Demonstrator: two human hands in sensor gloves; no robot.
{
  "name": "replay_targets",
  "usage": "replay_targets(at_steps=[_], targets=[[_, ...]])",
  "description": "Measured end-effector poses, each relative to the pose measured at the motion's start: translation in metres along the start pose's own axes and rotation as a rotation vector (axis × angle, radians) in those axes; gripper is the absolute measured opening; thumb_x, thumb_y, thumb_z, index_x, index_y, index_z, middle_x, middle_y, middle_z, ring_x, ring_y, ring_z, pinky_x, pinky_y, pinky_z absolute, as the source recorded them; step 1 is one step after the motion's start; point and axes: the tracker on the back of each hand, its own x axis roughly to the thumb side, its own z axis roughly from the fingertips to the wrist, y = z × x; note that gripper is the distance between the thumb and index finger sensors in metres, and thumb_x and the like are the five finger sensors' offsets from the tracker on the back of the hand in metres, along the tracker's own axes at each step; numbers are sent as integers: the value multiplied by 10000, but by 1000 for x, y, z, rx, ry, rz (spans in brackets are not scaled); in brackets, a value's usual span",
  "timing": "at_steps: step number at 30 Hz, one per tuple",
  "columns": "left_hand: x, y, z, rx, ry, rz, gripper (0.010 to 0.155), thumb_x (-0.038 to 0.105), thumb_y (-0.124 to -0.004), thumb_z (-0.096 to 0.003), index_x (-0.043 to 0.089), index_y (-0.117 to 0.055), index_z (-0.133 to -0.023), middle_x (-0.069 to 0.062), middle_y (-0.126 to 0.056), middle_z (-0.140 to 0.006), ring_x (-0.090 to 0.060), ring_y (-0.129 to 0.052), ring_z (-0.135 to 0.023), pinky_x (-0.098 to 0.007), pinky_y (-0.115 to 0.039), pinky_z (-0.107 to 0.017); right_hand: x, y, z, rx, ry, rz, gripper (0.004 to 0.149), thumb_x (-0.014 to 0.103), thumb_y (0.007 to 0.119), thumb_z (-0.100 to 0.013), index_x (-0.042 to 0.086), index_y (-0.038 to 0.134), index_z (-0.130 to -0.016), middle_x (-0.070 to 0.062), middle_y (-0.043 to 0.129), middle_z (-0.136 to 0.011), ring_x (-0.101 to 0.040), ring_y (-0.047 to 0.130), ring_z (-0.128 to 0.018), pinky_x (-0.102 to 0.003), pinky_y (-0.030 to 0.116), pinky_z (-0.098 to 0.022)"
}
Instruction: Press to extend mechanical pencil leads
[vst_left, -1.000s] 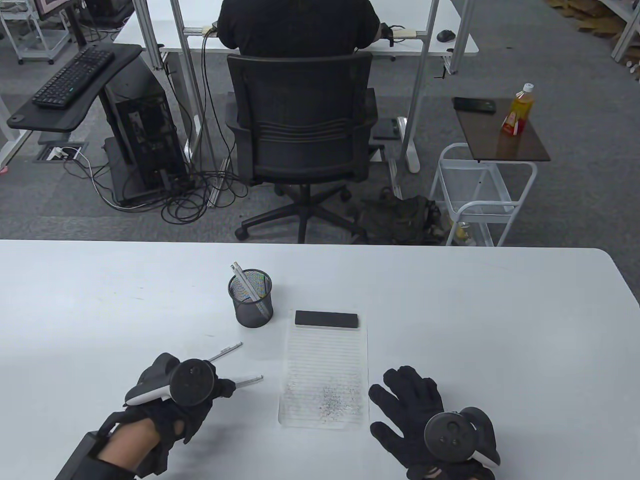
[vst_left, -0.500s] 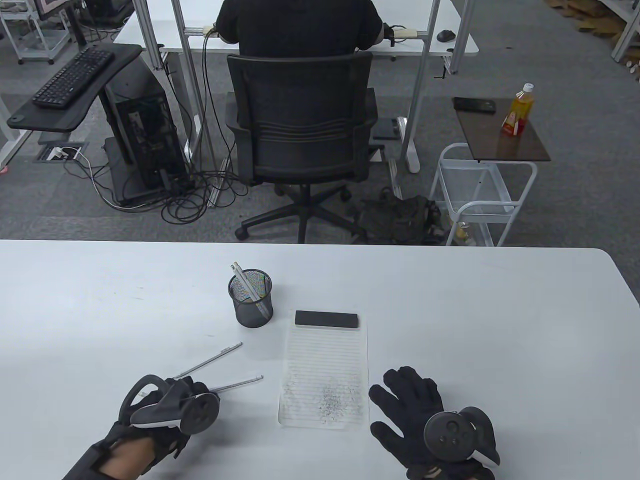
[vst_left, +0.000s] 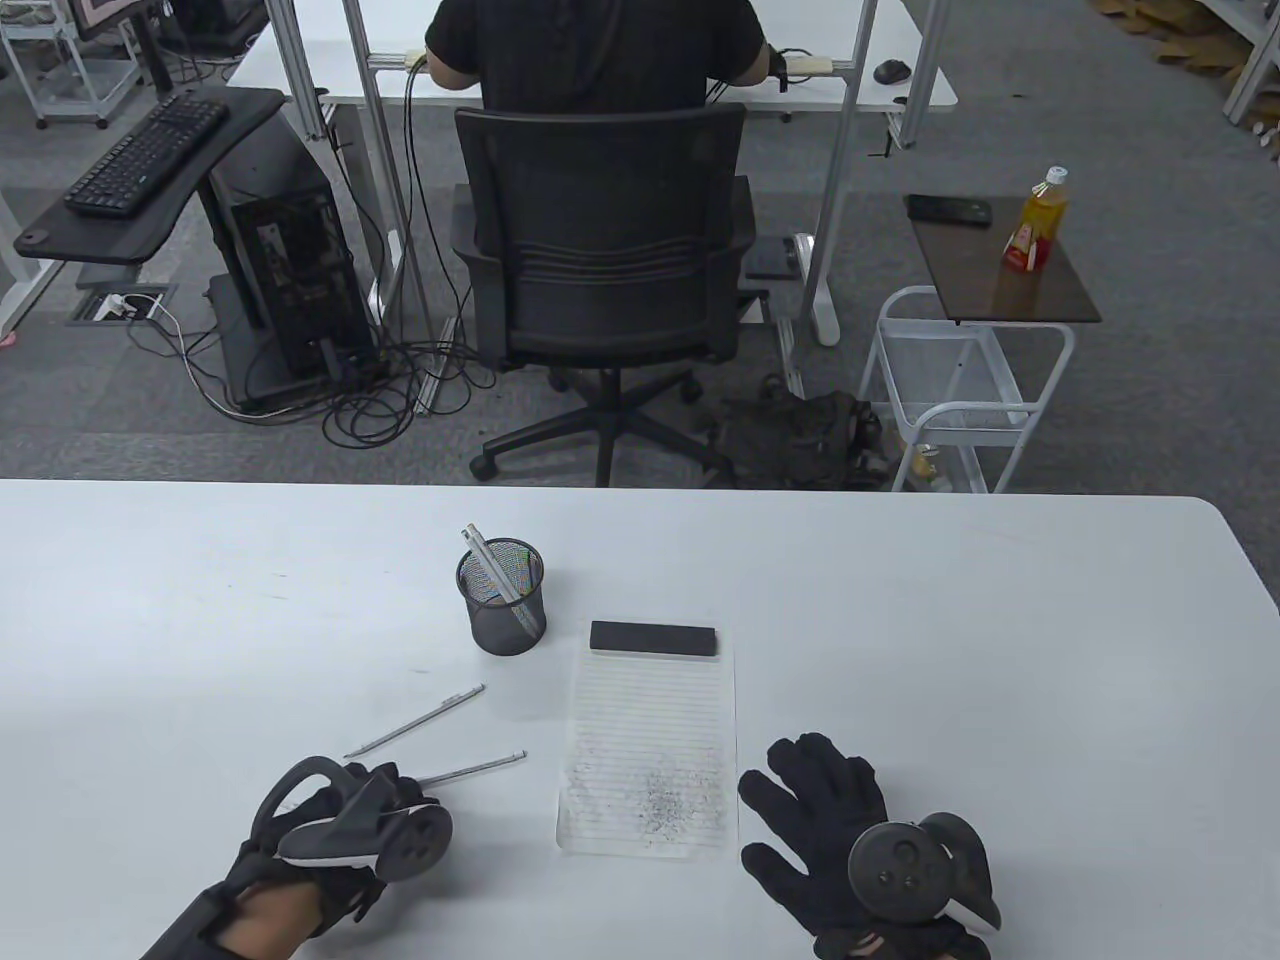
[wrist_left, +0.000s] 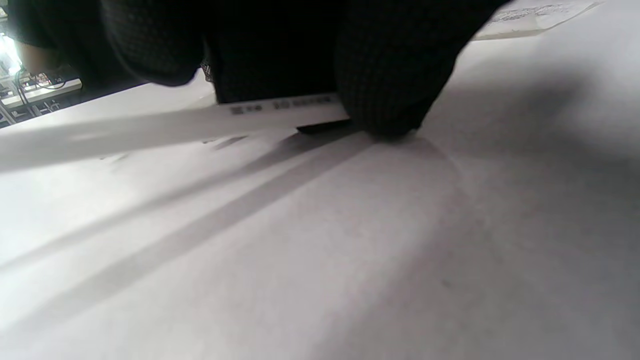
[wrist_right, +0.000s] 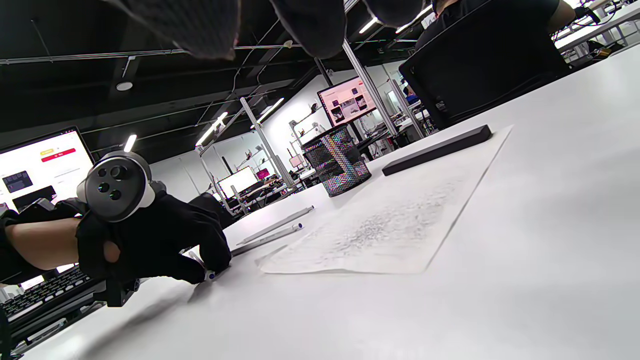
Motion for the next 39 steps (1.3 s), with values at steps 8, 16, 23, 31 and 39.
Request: replay_targets(at_steps=[8,16,23,31,39], targets=[[1,1,0,25,-12,-57,476,317,-987,-350,236,-915,-814,21,-1046,-740,-197,-1068,-544,-468,-893,-503,0,0,0,8,4,0,666,508,728,-555,124,660,-1095,-275,465,-1146,-630,382,-1040,-829,310,-648],[2,1,2,33,-19,-77,466,324,-981,-361,235,-923,-815,19,-1053,-737,-186,-1066,-513,-449,-902,-469,0,0,0,11,3,1,667,508,728,-555,121,661,-1094,-275,466,-1146,-628,382,-1041,-829,311,-648],[-9,20,10,85,-4,-57,489,414,-958,-378,232,-926,-830,17,-1055,-743,-204,-1058,-520,-458,-885,-473,0,0,0,8,4,0,668,507,729,-554,123,658,-1096,-274,466,-1146,-629,380,-1040,-829,309,-649],[-54,101,3,334,196,48,541,470,-892,-420,219,-875,-899,-3,-1012,-802,-232,-1027,-576,-472,-853,-507,0,-2,0,-8,-4,9,668,506,730,-554,124,655,-1096,-276,468,-1146,-628,378,-1042,-831,299,-648],[-105,119,-53,321,480,283,645,516,-837,-439,207,-781,-1002,-47,-877,-978,-311,-932,-796,-529,-772,-622,-2,-2,0,1,6,5,666,503,731,-554,123,657,-1096,-278,464,-1146,-627,373,-1044,-831,295,-649]])
